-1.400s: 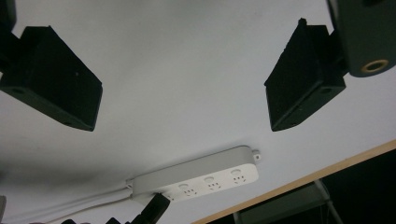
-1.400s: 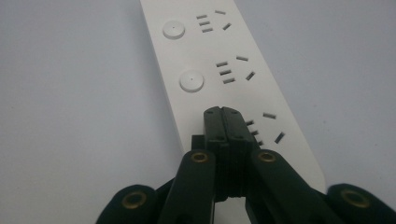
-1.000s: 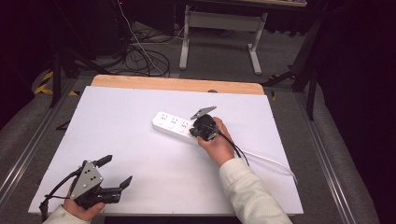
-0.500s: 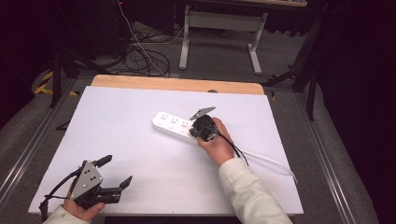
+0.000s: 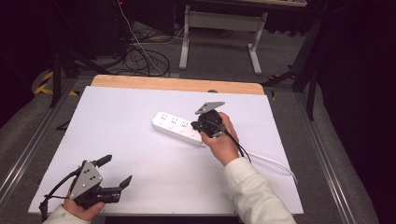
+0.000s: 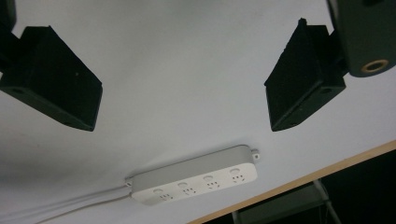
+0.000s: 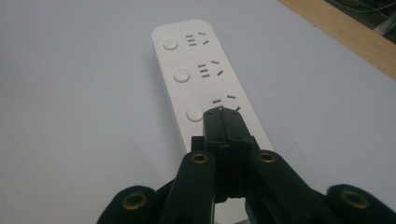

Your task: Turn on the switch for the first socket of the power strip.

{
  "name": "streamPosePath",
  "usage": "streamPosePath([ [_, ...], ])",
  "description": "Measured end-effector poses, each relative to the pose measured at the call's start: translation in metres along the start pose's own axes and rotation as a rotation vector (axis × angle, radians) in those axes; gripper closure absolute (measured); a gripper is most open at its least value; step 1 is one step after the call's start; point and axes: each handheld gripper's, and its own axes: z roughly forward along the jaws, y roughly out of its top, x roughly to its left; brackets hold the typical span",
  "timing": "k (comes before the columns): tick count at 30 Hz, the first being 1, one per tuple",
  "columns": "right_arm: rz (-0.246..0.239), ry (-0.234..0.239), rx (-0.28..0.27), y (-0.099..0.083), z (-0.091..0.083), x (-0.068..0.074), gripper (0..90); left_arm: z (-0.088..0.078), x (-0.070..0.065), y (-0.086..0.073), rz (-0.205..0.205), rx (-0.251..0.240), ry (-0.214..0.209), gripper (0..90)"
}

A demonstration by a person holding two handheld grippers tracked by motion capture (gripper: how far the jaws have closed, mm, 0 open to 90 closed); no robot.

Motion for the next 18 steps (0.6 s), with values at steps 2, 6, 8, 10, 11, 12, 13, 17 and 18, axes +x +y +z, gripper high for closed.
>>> streamPosePath([
  [2,-0.003,0.006,-0.009,0.002,-0.004,0.003,90.0,0.000,0.000,0.000,-0.001,-0.002,0.000,11.5],
  [6,-0.022,0.008,-0.026,0.004,-0.010,0.007,90.0,0.000,0.000,0.000,-0.003,0.000,0.003,11.4],
  [8,-0.016,0.006,-0.032,0.005,-0.013,0.007,90.0,0.000,0.000,0.000,-0.006,0.002,0.001,11.5],
  [10,-0.022,0.006,-0.034,0.006,-0.015,0.006,90.0,0.000,0.000,0.000,-0.002,-0.001,0.004,11.5],
  [11,-0.018,0.008,-0.038,0.006,-0.016,0.007,90.0,0.000,0.000,0.000,-0.003,-0.001,0.004,11.4],
  [12,-0.021,0.004,-0.038,0.007,-0.016,0.007,90.0,0.000,0.000,0.000,-0.003,-0.001,0.004,11.4],
  [13,-0.023,0.003,-0.036,0.007,-0.017,0.007,90.0,0.000,0.000,0.000,-0.003,-0.001,0.004,11.5],
  [17,-0.025,0.002,-0.040,0.007,-0.019,0.007,90.0,0.000,0.000,0.000,-0.003,-0.001,0.005,11.5],
  [18,-0.026,0.002,-0.044,0.007,-0.019,0.007,90.0,0.000,0.000,0.000,-0.003,0.000,0.005,11.5],
])
